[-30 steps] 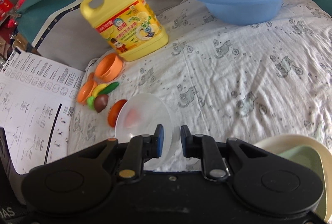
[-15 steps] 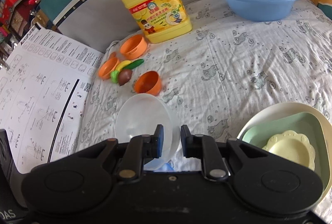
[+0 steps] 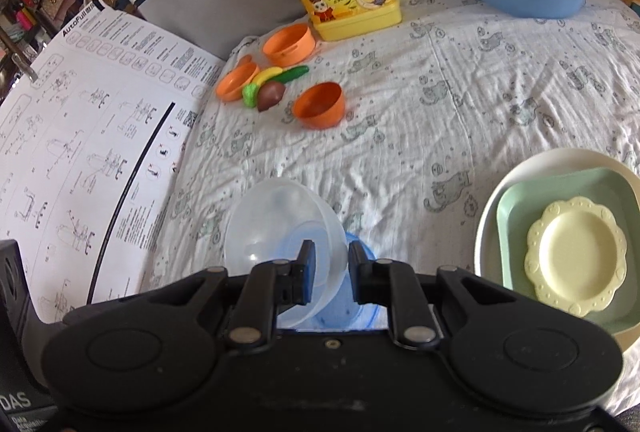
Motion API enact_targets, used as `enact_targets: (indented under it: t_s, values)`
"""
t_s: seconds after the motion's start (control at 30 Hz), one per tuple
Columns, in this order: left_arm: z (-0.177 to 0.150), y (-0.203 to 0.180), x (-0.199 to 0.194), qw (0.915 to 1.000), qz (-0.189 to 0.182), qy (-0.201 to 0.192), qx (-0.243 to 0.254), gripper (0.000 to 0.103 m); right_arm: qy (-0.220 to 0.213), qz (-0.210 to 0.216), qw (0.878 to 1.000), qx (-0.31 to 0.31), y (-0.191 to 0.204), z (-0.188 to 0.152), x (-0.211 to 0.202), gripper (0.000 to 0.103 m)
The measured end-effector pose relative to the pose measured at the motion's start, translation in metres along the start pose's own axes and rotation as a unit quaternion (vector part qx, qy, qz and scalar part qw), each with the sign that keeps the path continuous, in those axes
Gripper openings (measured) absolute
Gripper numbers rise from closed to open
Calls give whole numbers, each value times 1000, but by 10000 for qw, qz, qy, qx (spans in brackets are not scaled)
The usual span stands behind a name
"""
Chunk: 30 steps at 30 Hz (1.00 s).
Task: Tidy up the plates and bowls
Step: 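Lower the clear bowl into the blue bowl and open both grippers, then move both grippers to the orange cup and grasp its rim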
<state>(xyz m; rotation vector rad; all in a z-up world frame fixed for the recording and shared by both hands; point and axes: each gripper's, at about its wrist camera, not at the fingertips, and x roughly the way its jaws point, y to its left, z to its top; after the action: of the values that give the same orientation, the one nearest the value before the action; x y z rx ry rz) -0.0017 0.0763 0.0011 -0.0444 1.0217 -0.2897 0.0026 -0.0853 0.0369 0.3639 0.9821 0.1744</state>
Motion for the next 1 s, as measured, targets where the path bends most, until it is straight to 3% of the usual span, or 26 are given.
enact_targets:
  t_s: [0.7,0.77,0.8,0.87,0.93,1.0]
  values:
    - [-15,6,10,9998,-7,185,-49,30,416,11,9991,50,-8,-14,18,21]
    - [-16,6,9,9999,12,139,-16,38,384,39,9993,19,-6,-13,18,25]
    - [-16,6,8,10000,18,94,-5,45,336,54,9994,2,-5,-13,16,31]
    - [-17,6,3,9999,125,-92,27,84,206,21,9998,-77,-3,-12,12,50]
    - [-18,8,-1,9991,316,-278,48,101,26,-43,9999,-124,-3,-10,6,88]
    - [-18,12,-3,9986,405,-348,27,103,-146,-139,9997,-141,-4,-8,2,100]
